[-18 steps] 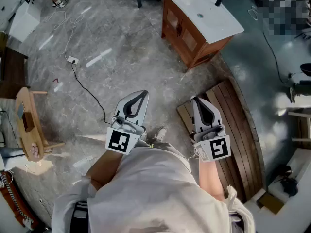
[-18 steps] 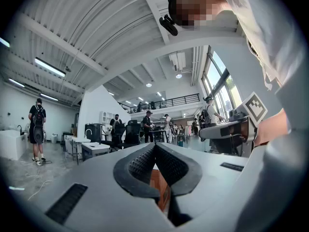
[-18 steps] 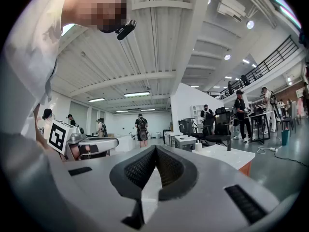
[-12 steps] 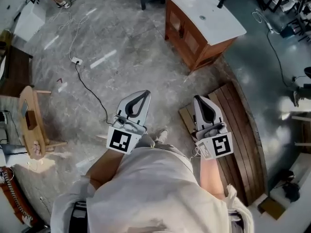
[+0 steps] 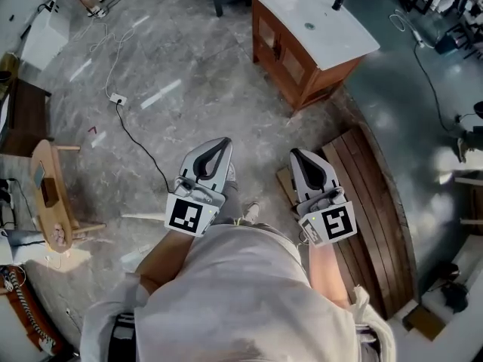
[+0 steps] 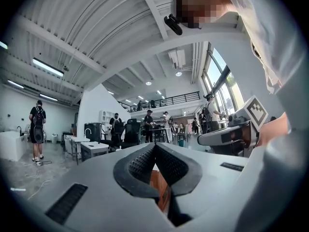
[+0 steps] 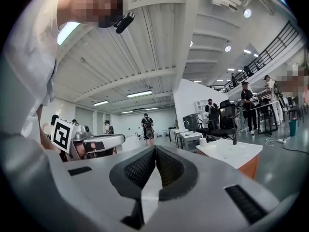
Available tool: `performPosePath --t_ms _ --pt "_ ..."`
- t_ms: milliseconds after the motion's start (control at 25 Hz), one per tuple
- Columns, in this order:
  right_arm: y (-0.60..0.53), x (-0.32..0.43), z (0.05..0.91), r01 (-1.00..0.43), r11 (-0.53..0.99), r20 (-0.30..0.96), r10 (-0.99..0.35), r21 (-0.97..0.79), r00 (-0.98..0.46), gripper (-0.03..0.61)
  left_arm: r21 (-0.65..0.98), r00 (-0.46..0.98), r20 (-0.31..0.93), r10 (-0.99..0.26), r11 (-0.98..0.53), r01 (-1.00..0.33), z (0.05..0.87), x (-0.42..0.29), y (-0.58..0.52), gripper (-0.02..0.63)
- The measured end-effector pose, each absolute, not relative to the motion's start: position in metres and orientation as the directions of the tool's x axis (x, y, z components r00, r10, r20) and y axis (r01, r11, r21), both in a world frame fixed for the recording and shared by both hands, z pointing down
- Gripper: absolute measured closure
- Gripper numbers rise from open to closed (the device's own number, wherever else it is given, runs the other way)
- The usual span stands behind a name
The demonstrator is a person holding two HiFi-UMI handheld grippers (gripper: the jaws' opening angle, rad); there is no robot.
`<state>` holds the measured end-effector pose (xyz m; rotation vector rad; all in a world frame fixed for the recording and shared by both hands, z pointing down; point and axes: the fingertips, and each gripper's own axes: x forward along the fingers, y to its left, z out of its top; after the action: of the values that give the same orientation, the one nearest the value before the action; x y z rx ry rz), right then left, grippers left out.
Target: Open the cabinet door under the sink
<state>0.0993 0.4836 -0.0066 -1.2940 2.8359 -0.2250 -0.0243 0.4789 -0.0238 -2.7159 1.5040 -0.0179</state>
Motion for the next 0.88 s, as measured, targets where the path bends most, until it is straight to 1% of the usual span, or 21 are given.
performPosePath --t_ms 200,440,720,880 --pt "0.46 0.1 0.007 -0.761 0.634 0.088 -0.758 -0.133 -0.647 0.546 -0.02 0.54 -0.005 -0.841 -0.54 -0.841 -0.009 -0.027 0.445 0.598" --pt "0.391 0.088 0.02 -0.765 0.624 0.135 -0.754 -0.161 -0.643 0.547 0.034 0.568 -0.009 -0.823 -0.567 -0.823 0.003 -0.033 0.361 0.598" --pt "0.267 0.027 0.021 -0.746 0.655 0.202 -0.719 -0.122 -0.665 0.546 0.069 0.569 0.06 -0.82 -0.565 -0.822 0.031 -0.083 0.234 0.598" --pt "0.202 -0.003 0.017 -0.749 0.653 0.226 -0.717 -0.114 -0.66 0.546 0.099 0.595 0.059 -0.801 -0.589 -0.802 0.041 -0.102 0.166 0.598"
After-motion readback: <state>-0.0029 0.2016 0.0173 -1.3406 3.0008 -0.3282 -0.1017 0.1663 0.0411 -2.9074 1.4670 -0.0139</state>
